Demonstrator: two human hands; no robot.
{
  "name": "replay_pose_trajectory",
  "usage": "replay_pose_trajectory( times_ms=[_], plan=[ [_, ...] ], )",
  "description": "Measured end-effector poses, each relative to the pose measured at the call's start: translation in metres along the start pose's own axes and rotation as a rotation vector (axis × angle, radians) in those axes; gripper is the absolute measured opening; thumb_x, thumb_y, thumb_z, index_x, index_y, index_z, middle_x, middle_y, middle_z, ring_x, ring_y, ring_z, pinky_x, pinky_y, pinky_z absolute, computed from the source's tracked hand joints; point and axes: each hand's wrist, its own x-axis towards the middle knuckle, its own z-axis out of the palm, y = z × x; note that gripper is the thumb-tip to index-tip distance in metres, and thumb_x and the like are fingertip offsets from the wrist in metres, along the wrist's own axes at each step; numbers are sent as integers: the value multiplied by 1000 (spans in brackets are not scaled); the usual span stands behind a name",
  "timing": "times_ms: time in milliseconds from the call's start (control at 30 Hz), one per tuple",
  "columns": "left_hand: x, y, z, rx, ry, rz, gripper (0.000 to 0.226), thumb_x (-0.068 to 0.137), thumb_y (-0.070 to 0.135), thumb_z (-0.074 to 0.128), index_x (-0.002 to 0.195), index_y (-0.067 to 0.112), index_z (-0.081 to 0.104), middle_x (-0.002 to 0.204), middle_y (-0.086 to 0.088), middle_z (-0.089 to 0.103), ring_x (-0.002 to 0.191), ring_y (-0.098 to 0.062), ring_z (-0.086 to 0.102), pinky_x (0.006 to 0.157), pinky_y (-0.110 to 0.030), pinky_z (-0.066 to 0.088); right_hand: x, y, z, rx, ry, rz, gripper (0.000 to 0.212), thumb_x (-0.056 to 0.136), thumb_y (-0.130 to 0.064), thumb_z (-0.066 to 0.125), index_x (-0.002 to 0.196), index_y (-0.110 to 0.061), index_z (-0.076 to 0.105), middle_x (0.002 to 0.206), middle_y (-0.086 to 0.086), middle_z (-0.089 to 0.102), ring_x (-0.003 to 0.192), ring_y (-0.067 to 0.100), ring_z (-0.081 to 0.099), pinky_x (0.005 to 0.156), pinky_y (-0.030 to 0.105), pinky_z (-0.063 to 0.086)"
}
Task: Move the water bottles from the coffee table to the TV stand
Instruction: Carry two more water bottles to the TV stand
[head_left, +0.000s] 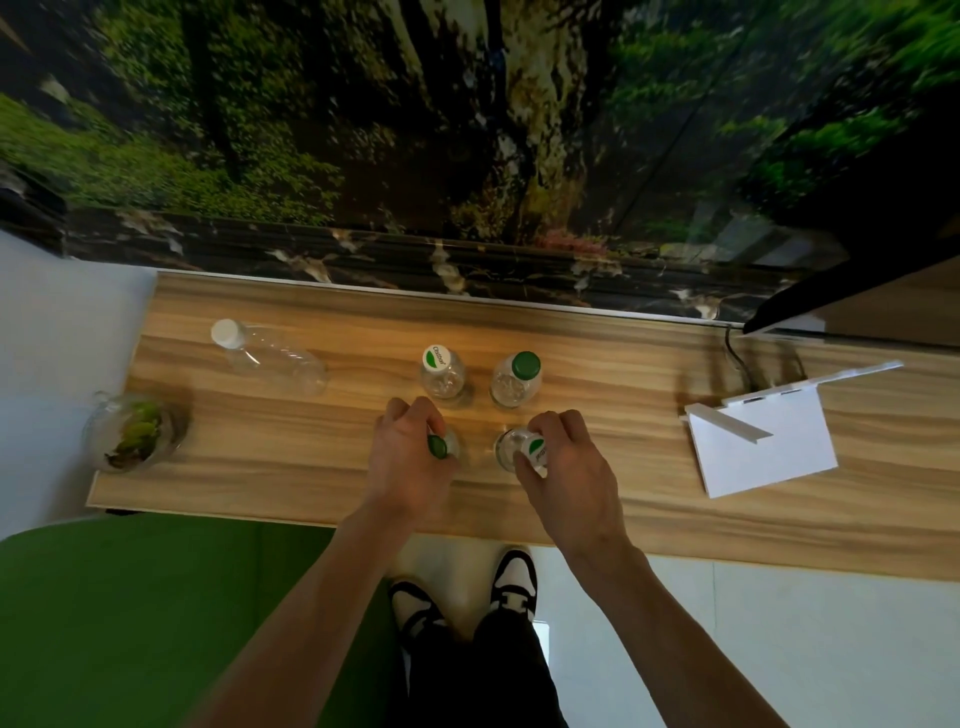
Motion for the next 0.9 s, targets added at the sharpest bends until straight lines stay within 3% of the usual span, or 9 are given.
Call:
replay_pose_trajectory(
  times_ms=[200,367,500,667,900],
  plan=[
    [-11,1,-8,39,12,-37,32,75,8,76,103,13,62,105,-5,50,104,-27,50,79,-29,41,0,-4,-11,-25,-108,5,36,91,-21,69,124,-17,55,123,2,50,100,28,64,73,40,57],
    [-30,11,-33,102,11,-17,54,80,19,77,129,18,57,123,-6,53,118,-27,49,91,-36,49,-6,-18,-36,-127,-171,45,51,97,-38,60,142,-25,40,133,-1,48,111,24,61,78,40,56],
    [-59,36,-65,126,65,89,57,86,31,73,137,20,52,133,-2,55,124,-26,49,100,-44,51,-15,-42,-77,-125,-135,2,53,103,-47,45,149,-23,36,141,0,49,123,22,53,88,38,52],
    [-96,85,-111,128,167,254,57,92,39,63,142,19,47,142,-3,52,134,-27,47,108,-50,46,-28,-79,-141,-90,-6,-88,51,103,-45,45,146,-17,43,144,4,52,130,24,48,102,36,44],
    [-157,161,-191,186,256,341,66,98,57,38,152,20,41,158,-3,43,149,-27,34,119,-51,35,-72,-135,-244,-145,110,-217,60,105,-52,32,155,-18,33,162,3,34,151,21,26,122,37,24]
  ],
)
